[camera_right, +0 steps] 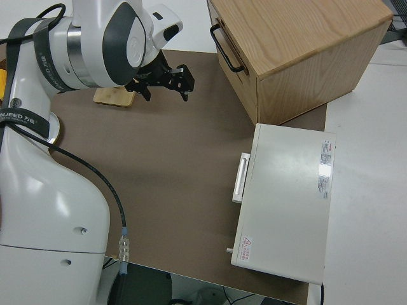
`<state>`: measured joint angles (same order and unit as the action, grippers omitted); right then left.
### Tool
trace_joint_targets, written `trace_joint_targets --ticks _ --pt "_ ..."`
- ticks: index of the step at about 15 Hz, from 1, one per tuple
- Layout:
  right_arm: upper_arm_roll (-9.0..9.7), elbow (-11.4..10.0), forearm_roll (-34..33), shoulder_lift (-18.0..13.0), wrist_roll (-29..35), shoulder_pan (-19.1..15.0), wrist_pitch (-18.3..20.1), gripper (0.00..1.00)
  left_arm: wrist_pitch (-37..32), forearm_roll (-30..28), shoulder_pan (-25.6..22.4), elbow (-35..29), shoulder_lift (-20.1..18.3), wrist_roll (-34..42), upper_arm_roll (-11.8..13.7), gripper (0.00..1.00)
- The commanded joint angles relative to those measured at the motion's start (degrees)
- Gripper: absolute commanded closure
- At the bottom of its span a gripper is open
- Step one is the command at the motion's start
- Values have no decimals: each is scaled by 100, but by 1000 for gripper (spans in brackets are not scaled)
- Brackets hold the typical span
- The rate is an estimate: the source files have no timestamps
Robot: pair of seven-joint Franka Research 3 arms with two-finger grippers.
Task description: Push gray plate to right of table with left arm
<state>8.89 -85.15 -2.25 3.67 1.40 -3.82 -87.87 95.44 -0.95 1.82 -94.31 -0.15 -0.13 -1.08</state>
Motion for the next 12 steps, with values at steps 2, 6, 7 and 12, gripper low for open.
trace_joint_targets --ticks 2,6,7,12 --pt "-1 16 40 -33 18 -4 59 17 1 -11 -15 9 -64 13 -15 5" --pt "-1 8 40 -33 18 -4 59 17 -43 -2 -24 9 -73 22 -7 5" --pt "-1 8 40 -33 18 -4 59 17 -52 -2 -24 9 -73 22 -7 5" --pt "-1 8 40 -33 27 -4 59 17 -96 -10 -41 -131 -187 13 2 5"
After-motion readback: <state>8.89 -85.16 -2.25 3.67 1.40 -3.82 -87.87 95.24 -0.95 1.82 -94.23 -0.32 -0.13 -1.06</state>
